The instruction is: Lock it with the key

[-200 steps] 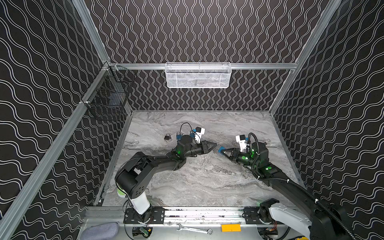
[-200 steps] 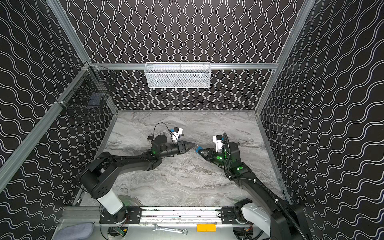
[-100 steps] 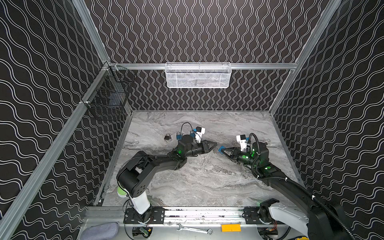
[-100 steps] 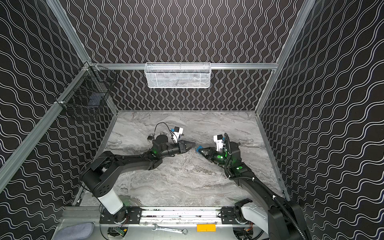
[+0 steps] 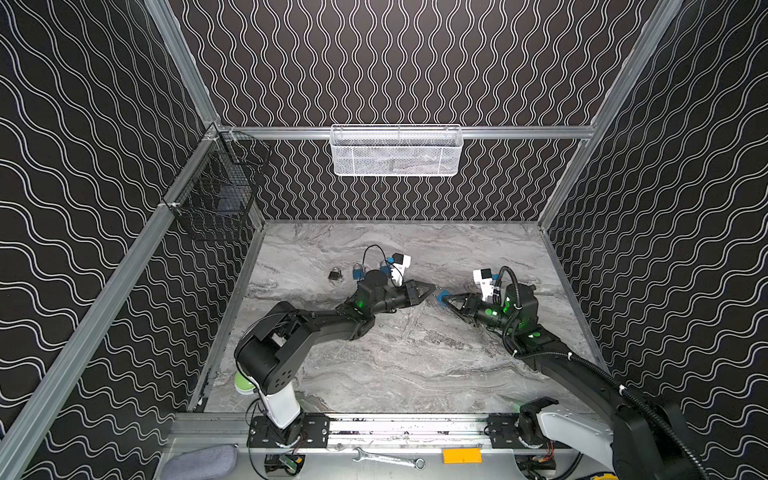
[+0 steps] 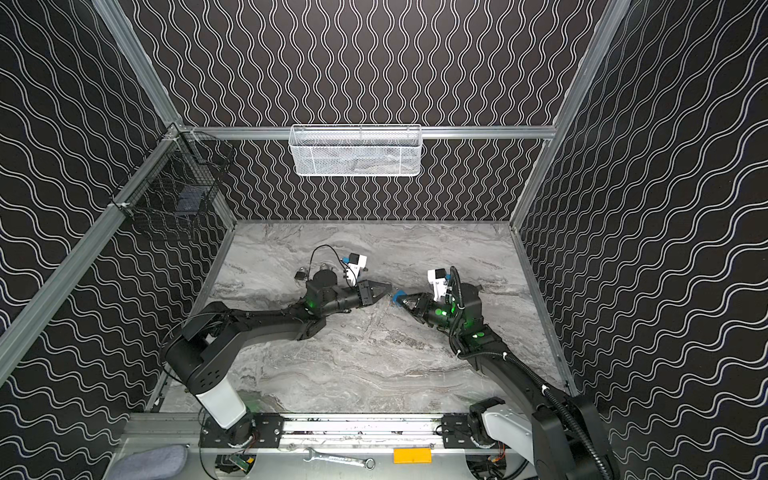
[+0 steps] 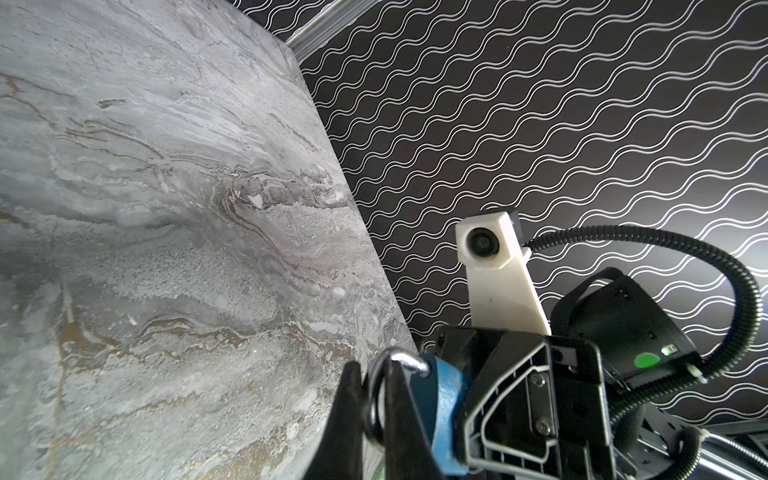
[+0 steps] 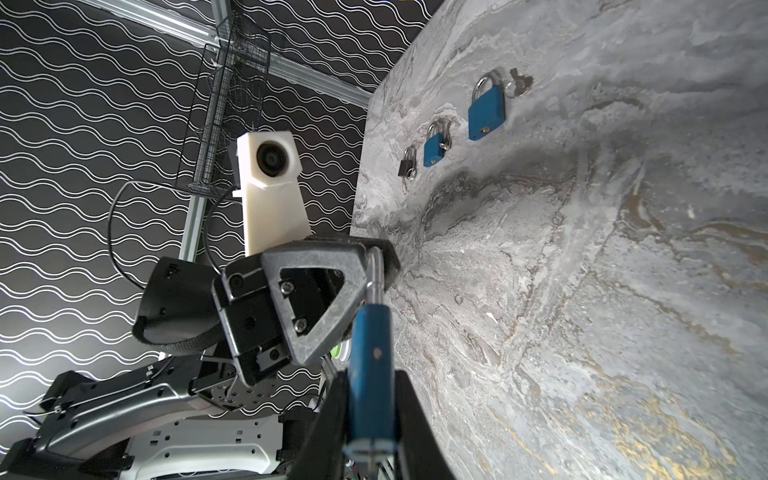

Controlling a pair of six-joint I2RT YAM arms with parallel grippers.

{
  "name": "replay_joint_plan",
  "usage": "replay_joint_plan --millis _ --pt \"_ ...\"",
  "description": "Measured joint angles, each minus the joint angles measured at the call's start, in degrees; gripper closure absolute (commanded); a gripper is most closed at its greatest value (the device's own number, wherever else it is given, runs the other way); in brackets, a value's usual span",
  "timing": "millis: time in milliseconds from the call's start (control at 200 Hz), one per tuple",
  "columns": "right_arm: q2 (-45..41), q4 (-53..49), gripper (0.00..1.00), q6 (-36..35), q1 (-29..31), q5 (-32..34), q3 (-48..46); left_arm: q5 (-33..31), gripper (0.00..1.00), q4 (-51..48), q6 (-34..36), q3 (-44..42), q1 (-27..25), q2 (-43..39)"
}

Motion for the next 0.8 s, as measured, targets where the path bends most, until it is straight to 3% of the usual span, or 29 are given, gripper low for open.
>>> replay_joint_plan --millis 345,801 --pt "3.7 -1.4 0.98 -2.4 -0.2 -0.8 2.4 -5.7 1.00 -2.6 -0.7 0.4 -2.0 -0.6" --pt "4.1 -0.5 0.98 -3.3 -0.2 -1.6 3.4 -6.9 1.00 -10.7 1.4 3.3 -2.6 -3.3"
